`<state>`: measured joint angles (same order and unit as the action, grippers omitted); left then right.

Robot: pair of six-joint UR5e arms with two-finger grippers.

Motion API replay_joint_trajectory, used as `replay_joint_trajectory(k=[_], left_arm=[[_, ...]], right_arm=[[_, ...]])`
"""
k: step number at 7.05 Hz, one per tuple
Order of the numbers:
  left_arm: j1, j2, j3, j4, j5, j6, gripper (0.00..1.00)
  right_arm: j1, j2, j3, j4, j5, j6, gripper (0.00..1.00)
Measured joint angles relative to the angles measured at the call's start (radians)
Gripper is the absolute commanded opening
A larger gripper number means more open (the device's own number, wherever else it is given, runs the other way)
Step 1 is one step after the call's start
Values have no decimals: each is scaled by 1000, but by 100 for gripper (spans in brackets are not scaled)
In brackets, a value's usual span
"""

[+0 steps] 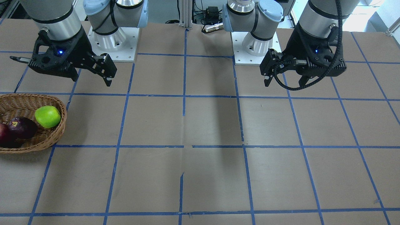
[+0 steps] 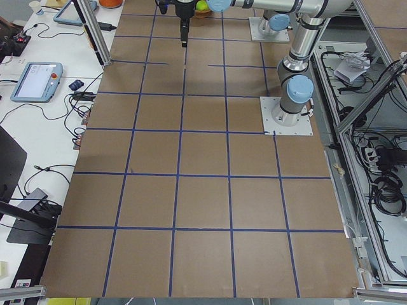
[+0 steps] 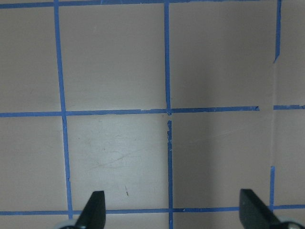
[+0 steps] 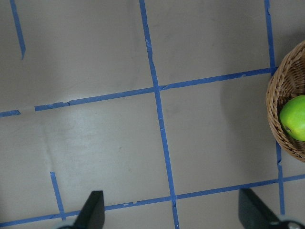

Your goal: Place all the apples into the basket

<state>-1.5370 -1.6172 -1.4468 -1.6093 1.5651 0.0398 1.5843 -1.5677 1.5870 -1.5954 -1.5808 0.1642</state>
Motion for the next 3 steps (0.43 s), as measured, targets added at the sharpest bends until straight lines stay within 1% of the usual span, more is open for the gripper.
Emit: replay_joint_trajectory(k=[3], left_arm=[[0, 1, -4, 0, -3, -3, 100]], right_arm=[[13, 9, -8, -11, 1, 9, 100]])
